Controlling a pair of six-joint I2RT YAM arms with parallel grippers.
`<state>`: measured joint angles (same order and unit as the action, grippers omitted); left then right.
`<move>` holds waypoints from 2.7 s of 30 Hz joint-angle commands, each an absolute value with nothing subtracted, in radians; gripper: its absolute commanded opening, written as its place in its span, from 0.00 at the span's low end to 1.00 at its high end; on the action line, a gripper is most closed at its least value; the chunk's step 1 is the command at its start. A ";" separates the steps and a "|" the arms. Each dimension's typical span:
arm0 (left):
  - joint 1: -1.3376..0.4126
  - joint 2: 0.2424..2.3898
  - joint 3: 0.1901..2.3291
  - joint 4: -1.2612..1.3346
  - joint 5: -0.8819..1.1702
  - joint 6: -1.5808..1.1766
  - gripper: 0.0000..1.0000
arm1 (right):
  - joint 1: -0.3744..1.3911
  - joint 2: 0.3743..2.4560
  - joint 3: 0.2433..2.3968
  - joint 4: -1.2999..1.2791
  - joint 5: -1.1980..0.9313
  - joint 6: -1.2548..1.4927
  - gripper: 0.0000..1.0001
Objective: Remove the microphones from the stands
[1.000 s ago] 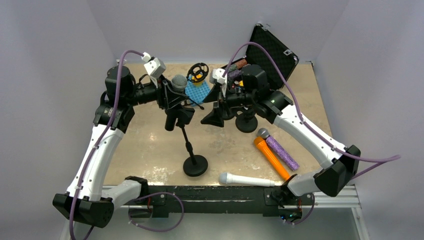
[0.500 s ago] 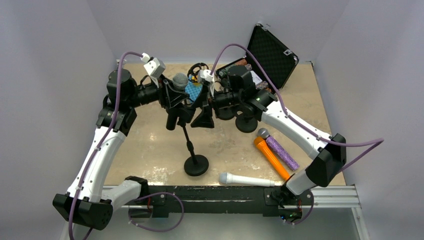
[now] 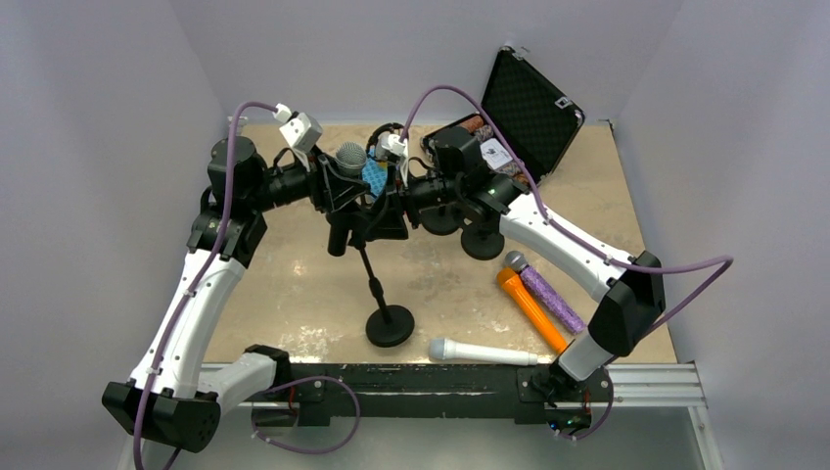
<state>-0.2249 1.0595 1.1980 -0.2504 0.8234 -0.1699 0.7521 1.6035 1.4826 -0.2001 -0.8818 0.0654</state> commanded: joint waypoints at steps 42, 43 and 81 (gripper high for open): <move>-0.227 0.994 1.283 -0.219 0.861 -0.160 0.00 | 0.781 1.591 1.457 -0.221 -0.867 -0.139 0.00; -0.227 0.996 1.300 -0.220 0.858 -0.158 0.00 | 0.781 1.592 1.456 -0.209 -0.870 -0.151 0.00; -0.225 1.172 1.949 -0.480 0.782 0.035 0.00 | 0.752 1.277 1.191 0.091 -0.844 -0.034 0.91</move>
<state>-0.2256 1.1568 1.9301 -0.5182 0.7918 0.0566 0.7628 1.3640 1.1755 0.1173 -0.8833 -0.1043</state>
